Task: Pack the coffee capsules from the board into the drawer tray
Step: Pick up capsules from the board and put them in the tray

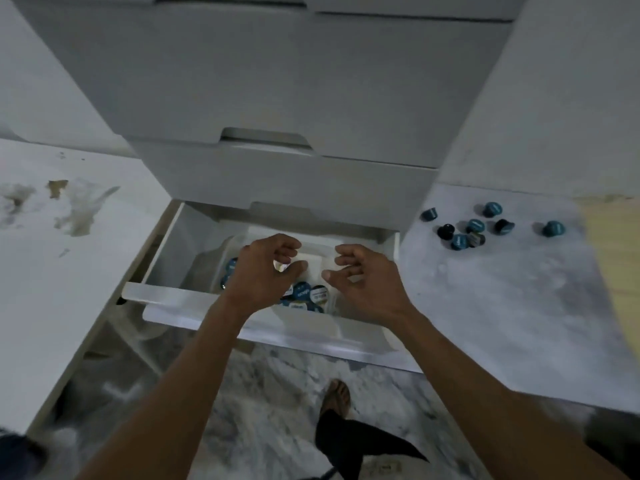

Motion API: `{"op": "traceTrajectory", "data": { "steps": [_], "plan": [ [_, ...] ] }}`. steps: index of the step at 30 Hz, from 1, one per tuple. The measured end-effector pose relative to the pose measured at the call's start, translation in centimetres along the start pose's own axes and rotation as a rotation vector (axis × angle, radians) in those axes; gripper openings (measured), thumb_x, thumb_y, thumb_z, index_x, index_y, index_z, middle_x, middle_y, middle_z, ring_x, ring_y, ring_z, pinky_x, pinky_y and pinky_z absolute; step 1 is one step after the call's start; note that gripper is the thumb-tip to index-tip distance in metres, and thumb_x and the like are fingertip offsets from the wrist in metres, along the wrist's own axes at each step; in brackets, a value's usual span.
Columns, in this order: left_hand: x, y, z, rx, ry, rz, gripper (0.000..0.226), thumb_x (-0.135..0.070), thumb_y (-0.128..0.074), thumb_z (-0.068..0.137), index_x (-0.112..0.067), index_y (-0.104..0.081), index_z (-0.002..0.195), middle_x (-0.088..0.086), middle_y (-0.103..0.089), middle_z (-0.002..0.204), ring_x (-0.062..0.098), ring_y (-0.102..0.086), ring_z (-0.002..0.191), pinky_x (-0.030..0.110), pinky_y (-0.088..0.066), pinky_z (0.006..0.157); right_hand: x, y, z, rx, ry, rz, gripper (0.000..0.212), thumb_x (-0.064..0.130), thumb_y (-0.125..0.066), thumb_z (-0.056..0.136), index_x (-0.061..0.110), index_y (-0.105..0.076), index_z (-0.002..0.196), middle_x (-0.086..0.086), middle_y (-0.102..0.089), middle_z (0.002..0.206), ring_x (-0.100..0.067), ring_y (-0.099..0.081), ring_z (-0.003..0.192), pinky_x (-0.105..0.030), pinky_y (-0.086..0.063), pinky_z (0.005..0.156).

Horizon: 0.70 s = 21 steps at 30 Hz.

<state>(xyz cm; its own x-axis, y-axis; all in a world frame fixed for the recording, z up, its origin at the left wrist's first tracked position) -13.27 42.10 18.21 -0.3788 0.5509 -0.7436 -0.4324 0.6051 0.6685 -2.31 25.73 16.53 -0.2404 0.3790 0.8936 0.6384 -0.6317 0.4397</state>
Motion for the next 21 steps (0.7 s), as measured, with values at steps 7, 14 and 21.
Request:
{"op": "traceTrajectory", "data": {
  "steps": [7, 14, 21],
  "plan": [
    [-6.9, -5.5, -5.1, 0.000, -0.086, -0.101, 0.027, -0.024, -0.080, 0.079, -0.019, -0.069, 0.103, -0.007, -0.071, 0.090, 0.001, -0.067, 0.080, 0.021, -0.055, 0.076, -1.8, 8.6, -7.4, -0.136, -0.026, 0.001, 0.046, 0.034, -0.080, 0.079, 0.022, -0.063, 0.120, 0.008, -0.069, 0.101, 0.009, -0.063, 0.081, -0.004, -0.047, 0.069],
    [-15.5, -12.3, -5.5, 0.088, -0.171, -0.135, 0.029, -0.024, -0.078, 0.080, -0.020, -0.069, 0.107, -0.009, -0.069, 0.091, -0.001, -0.064, 0.081, 0.014, -0.049, 0.070, -6.2, 18.6, -12.3, -0.268, -0.100, 0.004, 0.052, 0.040, -0.078, 0.079, 0.021, -0.062, 0.125, 0.007, -0.070, 0.105, 0.007, -0.065, 0.084, -0.013, -0.054, 0.071],
    [-24.7, -22.5, -0.3, 0.161, -0.248, -0.075, 0.029, -0.025, -0.077, 0.080, -0.020, -0.068, 0.108, -0.007, -0.070, 0.097, 0.002, -0.065, 0.084, 0.016, -0.051, 0.076, -12.3, 31.8, -11.9, -0.425, -0.146, -0.057, 0.047, 0.038, -0.076, 0.081, 0.021, -0.063, 0.123, 0.007, -0.070, 0.105, 0.002, -0.065, 0.086, -0.003, -0.048, 0.066]
  ]
}}
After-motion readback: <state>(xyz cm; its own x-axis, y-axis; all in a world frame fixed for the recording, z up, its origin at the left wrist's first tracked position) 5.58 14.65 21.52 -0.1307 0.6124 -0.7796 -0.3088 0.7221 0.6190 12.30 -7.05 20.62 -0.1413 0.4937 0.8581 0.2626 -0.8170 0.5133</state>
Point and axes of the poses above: each hand's wrist, its own z-axis towards the middle knuckle, its own y-axis out of the back of the hand, x = y × z, the point moved 6 cm from there along z, towards the middle knuckle
